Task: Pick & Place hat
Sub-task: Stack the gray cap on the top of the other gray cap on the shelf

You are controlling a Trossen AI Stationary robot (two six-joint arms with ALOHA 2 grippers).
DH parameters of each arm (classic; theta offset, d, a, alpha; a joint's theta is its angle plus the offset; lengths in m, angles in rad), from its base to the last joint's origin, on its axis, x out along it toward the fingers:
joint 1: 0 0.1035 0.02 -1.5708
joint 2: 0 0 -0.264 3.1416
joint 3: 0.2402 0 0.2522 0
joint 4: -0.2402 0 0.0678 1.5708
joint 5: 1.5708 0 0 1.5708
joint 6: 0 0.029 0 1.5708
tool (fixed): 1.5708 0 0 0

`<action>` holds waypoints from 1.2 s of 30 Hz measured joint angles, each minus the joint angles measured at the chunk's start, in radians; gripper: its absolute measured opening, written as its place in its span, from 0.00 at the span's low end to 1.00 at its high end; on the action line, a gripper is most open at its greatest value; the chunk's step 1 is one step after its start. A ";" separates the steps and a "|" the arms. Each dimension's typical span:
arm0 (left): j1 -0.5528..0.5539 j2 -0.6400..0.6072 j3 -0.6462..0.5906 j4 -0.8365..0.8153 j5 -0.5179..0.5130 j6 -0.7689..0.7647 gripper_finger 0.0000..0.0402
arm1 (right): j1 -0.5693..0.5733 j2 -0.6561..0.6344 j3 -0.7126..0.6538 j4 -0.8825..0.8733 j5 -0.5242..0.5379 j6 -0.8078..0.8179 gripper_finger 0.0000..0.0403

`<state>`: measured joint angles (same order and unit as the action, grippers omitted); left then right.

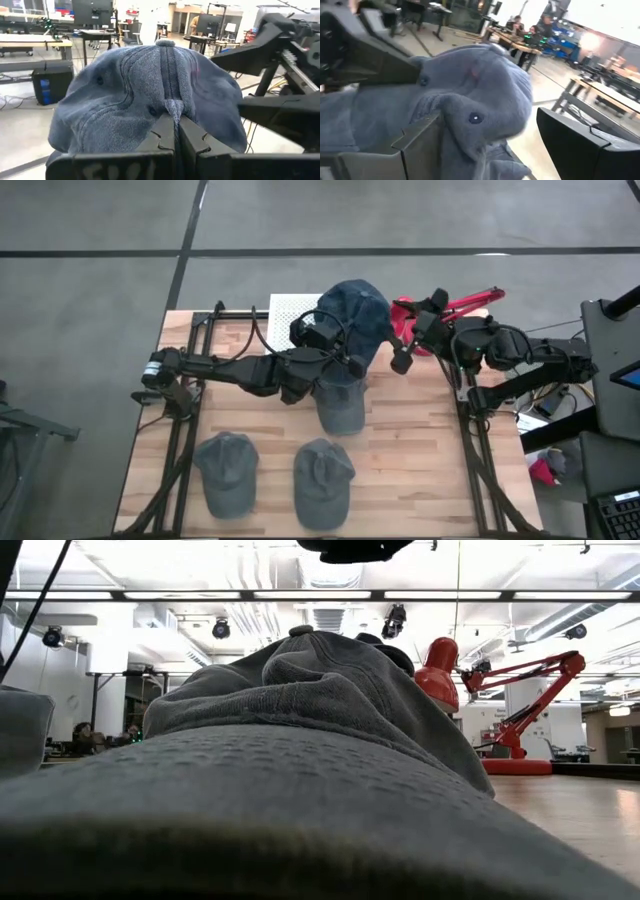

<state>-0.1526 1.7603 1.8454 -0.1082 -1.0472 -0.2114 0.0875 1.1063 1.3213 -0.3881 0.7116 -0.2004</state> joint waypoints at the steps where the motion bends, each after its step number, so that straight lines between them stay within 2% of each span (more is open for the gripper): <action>1: -0.001 0.000 0.000 0.004 0.009 0.007 0.00 | -0.007 0.009 0.010 -0.009 -0.011 -0.004 0.79; 6: -0.015 -0.001 0.000 0.022 0.014 0.043 0.00 | -0.047 0.047 0.057 -0.081 -0.038 -0.013 0.79; 12: -0.018 -0.002 0.000 0.031 0.017 0.063 0.00 | -0.076 0.061 0.081 -0.103 -0.299 -0.013 0.79; 17: -0.018 -0.002 0.000 0.041 0.029 0.076 0.00 | -0.076 0.064 0.090 -0.110 -0.347 -0.025 0.80; 21: -0.018 -0.002 0.000 0.065 0.058 0.089 0.00 | -0.092 0.072 0.098 -0.114 -0.446 -0.022 0.81; 31: -0.018 -0.003 0.000 0.100 0.118 0.115 0.00 | -0.115 0.112 0.098 -0.096 -0.482 -0.021 0.81; 36: -0.018 -0.004 0.000 0.100 0.131 0.114 0.00 | -0.115 0.121 0.097 -0.079 -0.483 -0.020 0.75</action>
<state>-0.1703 1.7561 1.8454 -0.0084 -0.9160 -0.0976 -0.0273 1.2278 1.4181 -0.4674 0.2283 -0.2200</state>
